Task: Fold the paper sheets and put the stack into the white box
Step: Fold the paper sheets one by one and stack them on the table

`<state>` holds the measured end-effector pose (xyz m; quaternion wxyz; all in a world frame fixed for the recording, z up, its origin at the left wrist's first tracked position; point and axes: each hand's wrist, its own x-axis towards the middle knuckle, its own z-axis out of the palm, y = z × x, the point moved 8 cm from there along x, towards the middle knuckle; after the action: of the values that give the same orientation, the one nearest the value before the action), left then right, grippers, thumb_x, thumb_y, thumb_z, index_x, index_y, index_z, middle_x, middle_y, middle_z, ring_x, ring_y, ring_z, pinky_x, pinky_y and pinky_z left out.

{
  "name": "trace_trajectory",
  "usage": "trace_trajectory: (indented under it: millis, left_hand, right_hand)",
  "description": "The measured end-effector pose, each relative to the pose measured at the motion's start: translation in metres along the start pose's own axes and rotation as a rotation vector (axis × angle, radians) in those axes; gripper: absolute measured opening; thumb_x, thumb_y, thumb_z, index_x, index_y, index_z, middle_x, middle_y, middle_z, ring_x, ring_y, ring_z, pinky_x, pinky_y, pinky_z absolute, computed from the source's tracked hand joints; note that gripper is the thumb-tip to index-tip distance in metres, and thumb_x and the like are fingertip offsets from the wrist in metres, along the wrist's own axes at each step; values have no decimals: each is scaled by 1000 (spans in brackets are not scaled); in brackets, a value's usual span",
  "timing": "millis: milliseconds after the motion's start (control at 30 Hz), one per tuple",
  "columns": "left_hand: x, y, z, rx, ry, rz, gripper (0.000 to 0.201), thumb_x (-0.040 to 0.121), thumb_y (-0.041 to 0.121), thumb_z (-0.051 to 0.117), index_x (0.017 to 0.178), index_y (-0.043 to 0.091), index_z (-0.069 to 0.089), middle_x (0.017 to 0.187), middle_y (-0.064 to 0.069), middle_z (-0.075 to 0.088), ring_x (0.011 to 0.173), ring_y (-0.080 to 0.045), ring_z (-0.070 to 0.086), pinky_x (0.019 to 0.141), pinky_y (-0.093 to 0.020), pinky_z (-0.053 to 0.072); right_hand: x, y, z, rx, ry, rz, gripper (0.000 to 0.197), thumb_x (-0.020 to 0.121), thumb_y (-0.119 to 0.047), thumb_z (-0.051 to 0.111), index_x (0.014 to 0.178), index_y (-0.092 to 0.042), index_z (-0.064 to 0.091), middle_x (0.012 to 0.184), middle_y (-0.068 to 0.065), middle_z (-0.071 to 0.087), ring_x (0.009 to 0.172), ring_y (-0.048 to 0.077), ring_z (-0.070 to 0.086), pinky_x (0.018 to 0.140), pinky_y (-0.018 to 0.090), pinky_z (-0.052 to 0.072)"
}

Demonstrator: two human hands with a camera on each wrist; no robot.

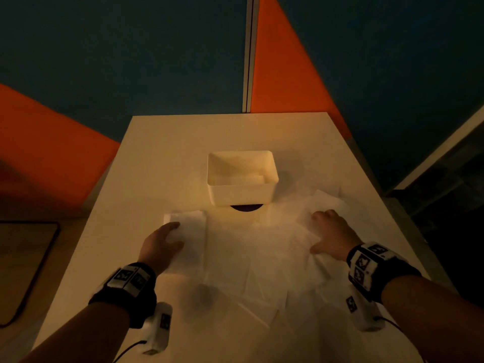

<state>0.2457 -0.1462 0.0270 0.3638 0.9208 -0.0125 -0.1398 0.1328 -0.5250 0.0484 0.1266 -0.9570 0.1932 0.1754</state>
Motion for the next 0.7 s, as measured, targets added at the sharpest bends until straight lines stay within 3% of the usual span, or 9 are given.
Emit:
trace_trajectory:
  millis: [433,700]
  left_hand:
    - [10,-11,-2,-79,77,-62,48,83,11,67,129,15,56,122,-18,60,108,-35,56,90,-37,41]
    - [12,-8,2,59,53,-6,52,82,12,67,132,15,52,129,-18,56,115,-36,52,95,-37,39]
  right_hand:
    - [-2,8,-1,87,83,-29,31,83,-15,63,111,-11,51,118,7,53,107,24,53,86,32,44]
    - [-7,4,-6,67,139,-16,13,91,-14,54,103,-10,52,111,7,56,102,24,55,79,28,40]
